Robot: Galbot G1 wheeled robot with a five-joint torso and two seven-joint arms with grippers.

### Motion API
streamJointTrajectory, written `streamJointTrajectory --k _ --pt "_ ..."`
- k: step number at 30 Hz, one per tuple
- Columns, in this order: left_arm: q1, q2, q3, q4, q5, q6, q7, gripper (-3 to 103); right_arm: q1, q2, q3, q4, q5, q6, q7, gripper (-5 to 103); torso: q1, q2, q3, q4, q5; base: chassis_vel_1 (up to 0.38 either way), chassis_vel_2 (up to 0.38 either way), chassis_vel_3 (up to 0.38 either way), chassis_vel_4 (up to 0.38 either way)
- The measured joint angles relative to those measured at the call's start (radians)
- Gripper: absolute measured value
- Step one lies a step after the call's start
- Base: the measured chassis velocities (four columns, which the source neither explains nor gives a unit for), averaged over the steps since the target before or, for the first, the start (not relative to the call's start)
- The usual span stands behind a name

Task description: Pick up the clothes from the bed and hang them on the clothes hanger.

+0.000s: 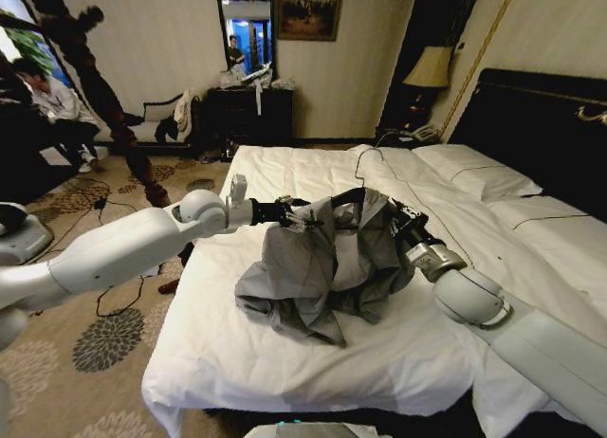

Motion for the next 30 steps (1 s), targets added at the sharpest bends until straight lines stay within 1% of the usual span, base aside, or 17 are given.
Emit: streamJointTrajectory --k 1,2,3,5,6,7,9,10,11,12,14,15,20,26,28,30 --pt "-0.007 -0.004 0.009 0.003 -0.003 0.001 0.000 68 0.000 -0.002 0.000 0.004 0.001 0.000 0.000 19 0.000 0.000 0.000 0.0000 0.0000 0.000 0.000 0.000 0.000" --pt "-0.013 -0.007 0.019 0.003 -0.008 0.003 0.000 64 0.000 -0.004 0.001 0.007 0.002 0.000 -0.001 19 0.000 0.000 0.000 0.0001 -0.0001 0.000 0.000 0.000 0.000" --pt "-0.013 -0.007 0.019 0.003 -0.008 0.003 0.000 64 0.000 -0.004 0.001 0.007 0.002 0.000 -0.001 19 0.000 0.000 0.000 0.0001 -0.0001 0.000 0.000 0.000 0.000" --pt "-0.029 -0.012 0.042 0.002 -0.020 0.008 0.000 53 0.000 -0.012 0.006 0.012 0.004 0.000 -0.005 19 0.000 0.000 0.000 0.0001 -0.0001 0.000 0.000 0.000 0.000" --pt "-0.029 -0.012 0.042 0.002 -0.020 0.008 0.000 53 0.000 -0.012 0.006 0.012 0.004 0.000 -0.005 19 0.000 0.000 0.000 0.0001 -0.0001 0.000 0.000 0.000 0.000" --pt "-0.036 -0.014 0.050 0.001 -0.024 0.009 0.000 48 -0.001 -0.015 0.007 0.014 0.003 0.000 -0.006 19 0.000 0.000 0.000 0.0002 -0.0001 0.000 0.000 0.000 0.000" --pt "-0.058 -0.026 0.075 0.003 -0.037 0.011 -0.001 42 -0.006 -0.020 0.009 0.021 -0.001 0.005 -0.012 19 0.000 0.000 0.000 0.0001 -0.0001 0.000 0.000 0.000 0.000" --pt "-0.065 -0.031 0.080 0.004 -0.043 0.012 -0.002 42 -0.009 -0.021 0.010 0.023 -0.003 0.007 -0.013 19 0.000 0.000 0.000 0.0001 -0.0001 0.000 0.000 0.000 0.000" --pt "-0.073 -0.037 0.086 0.006 -0.048 0.013 -0.004 36 -0.012 -0.022 0.011 0.024 -0.005 0.009 -0.015 19 0.000 0.000 0.000 0.0002 -0.0001 0.000 0.000 0.000 0.000" --pt "-0.073 -0.037 0.086 0.006 -0.048 0.013 -0.004 36 -0.012 -0.022 0.011 0.024 -0.005 0.009 -0.015 19 0.000 0.000 0.000 0.0002 -0.0001 0.000 0.000 0.000 0.000" --pt "-0.097 -0.059 0.105 0.014 -0.061 0.013 -0.008 26 -0.016 -0.022 0.013 0.029 -0.011 0.013 -0.019 19 0.000 0.000 0.000 0.0000 0.0000 0.000 0.000 0.000 0.000" --pt "-0.107 -0.068 0.111 0.017 -0.066 0.013 -0.010 24 -0.016 -0.022 0.013 0.031 -0.012 0.014 -0.020 19 0.000 0.000 0.000 0.0000 0.0000 0.000 0.000 0.000 0.000" --pt "-0.134 -0.090 0.136 0.022 -0.079 0.013 -0.017 22 -0.018 -0.022 0.013 0.039 -0.017 0.015 -0.023 19 0.000 0.000 0.000 0.0000 0.0001 0.000 0.000 0.000 0.000" --pt "-0.138 -0.091 0.148 0.015 -0.085 0.012 -0.019 22 -0.021 -0.026 0.015 0.046 -0.020 0.016 -0.026 19 0.000 0.000 0.000 0.0001 -0.0001 0.000 0.000 0.000 0.000" --pt "-0.134 -0.088 0.149 0.004 -0.086 0.012 -0.016 17 -0.021 -0.027 0.016 0.047 -0.020 0.017 -0.028 19 0.000 0.000 0.000 0.0001 -0.0001 0.000 0.000 0.000 0.000" --pt "-0.132 -0.086 0.149 0.001 -0.089 0.011 -0.016 16 -0.021 -0.027 0.016 0.048 -0.021 0.018 -0.029 19 0.000 0.000 0.000 0.0000 -0.0001 0.000 0.000 0.000 0.000"
